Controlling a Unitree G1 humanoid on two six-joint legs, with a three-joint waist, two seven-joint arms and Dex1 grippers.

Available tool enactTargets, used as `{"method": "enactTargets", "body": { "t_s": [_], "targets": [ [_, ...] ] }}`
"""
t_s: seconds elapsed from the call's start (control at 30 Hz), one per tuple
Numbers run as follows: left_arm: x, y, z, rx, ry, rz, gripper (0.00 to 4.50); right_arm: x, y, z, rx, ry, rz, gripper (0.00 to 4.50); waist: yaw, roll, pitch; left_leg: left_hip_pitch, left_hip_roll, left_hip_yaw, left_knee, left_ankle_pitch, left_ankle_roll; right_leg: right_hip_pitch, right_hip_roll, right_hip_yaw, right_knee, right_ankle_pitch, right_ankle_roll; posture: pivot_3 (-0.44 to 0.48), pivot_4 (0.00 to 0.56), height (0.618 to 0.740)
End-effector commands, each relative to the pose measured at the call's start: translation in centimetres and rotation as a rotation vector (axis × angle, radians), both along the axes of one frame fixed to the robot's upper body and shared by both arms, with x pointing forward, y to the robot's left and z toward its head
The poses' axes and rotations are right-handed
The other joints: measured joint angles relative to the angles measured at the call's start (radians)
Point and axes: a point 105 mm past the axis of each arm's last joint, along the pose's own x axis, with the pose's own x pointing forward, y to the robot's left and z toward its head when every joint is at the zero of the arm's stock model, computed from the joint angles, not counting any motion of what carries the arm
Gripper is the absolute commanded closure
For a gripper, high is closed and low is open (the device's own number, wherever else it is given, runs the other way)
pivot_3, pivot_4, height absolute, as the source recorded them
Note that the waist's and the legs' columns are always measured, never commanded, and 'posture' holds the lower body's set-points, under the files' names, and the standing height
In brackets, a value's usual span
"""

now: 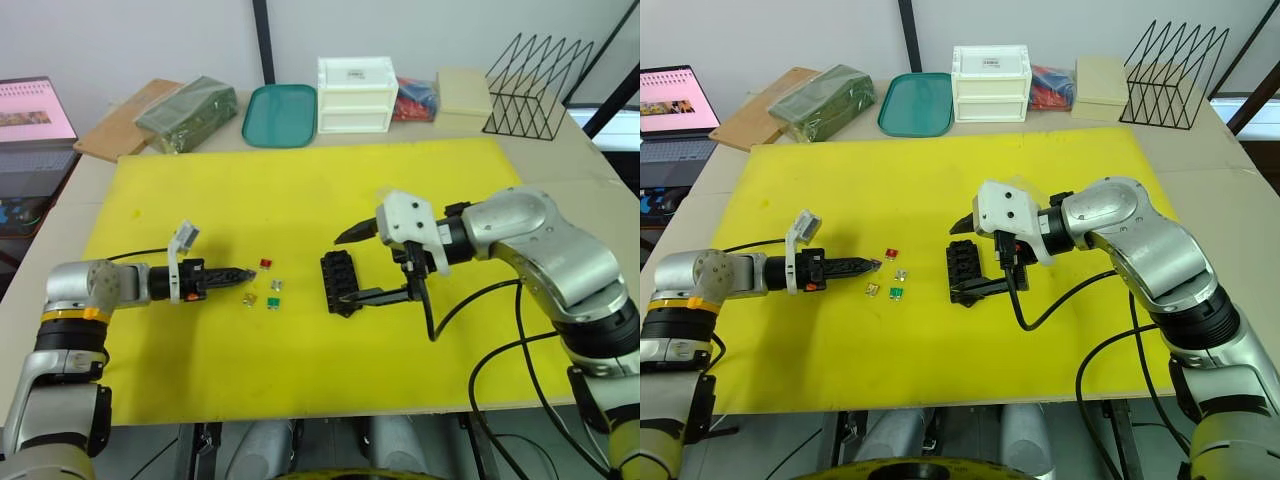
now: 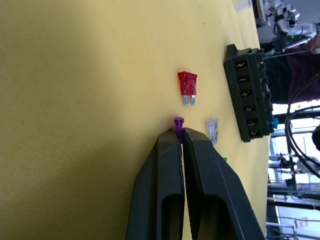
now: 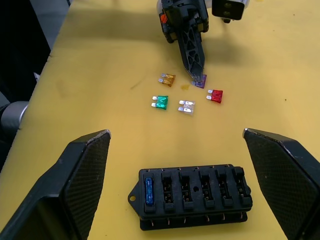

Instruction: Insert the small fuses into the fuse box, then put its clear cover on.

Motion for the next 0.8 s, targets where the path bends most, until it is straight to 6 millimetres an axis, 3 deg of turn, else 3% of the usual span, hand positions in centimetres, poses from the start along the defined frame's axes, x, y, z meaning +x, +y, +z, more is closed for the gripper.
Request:
{"method": "enactTargets", "body": {
  "t_s": [0.03, 0.13, 0.23, 0.27, 0.47, 0.63, 0.8],
  "targets": [
    [-0.4, 1.8, -1.3, 0.068, 0.036, 0.044, 4.35, -0.3, 0.4, 0.9, -0.001, -0.048, 0.029, 0.00, -0.001, 0.000, 0.000, 0.000, 0.000, 0.000, 0.000, 0.000, 0.000, 0.000, 0.000, 0.000, 0.000, 0.000, 0.000, 0.000, 0.150, 0.740],
    [-0.3, 1.9, -0.4, 0.057, -0.025, 0.033, 4.35, -0.3, 0.3, 1.0, 0.002, -0.042, 0.024, 0.00, -0.003, 0.000, 0.000, 0.000, 0.000, 0.000, 0.000, 0.000, 0.000, 0.000, 0.000, 0.000, 0.000, 0.000, 0.000, 0.000, 0.150, 0.740],
    [0.5, 0.7, 4.7, -0.031, -0.358, -0.015, 4.35, -0.3, 0.2, 1.6, 0.042, 0.020, -0.002, 0.00, -0.003, 0.000, 0.000, 0.000, 0.001, 0.000, 0.000, 0.000, 0.000, -0.001, 0.000, 0.000, 0.000, 0.000, 0.000, 0.000, 0.150, 0.740],
    [0.4, 0.5, 5.6, -0.044, -0.419, -0.023, 4.35, -0.4, 0.2, 1.7, 0.049, 0.032, -0.007, 0.00, 0.000, 0.000, 0.000, -0.001, 0.001, 0.000, 0.000, 0.000, -0.001, -0.001, 0.000, 0.000, 0.000, 0.000, 0.000, 0.000, 0.150, 0.740],
    [-4.2, -3.9, 10.7, -0.058, -0.718, -0.236, 4.35, -0.6, 0.3, 4.9, 0.211, 0.250, -0.073, 0.00, 0.006, -0.001, 0.000, -0.002, 0.000, 0.000, 0.000, 0.000, 0.000, 0.000, -0.001, 0.002, -0.002, 0.001, -0.001, 0.000, 0.150, 0.740],
    [-6.4, -6.8, 12.9, -0.083, -0.839, -0.336, 4.35, -1.0, 0.4, 6.9, 0.289, 0.379, -0.091, 0.00, 0.006, -0.001, 0.000, -0.001, 0.000, 0.000, 0.000, 0.000, 0.000, 0.000, -0.001, 0.002, -0.002, 0.001, -0.001, 0.000, 0.150, 0.740],
    [-6.9, -8.5, 14.4, -0.129, -0.906, -0.361, 4.35, -1.3, 0.5, 6.9, 0.274, 0.421, -0.103, 0.00, 0.005, -0.001, 0.000, -0.001, 0.000, 0.000, 0.000, 0.000, 0.000, 0.000, 0.000, 0.002, -0.002, 0.001, -0.001, 0.000, 0.150, 0.740]
  ]
}}
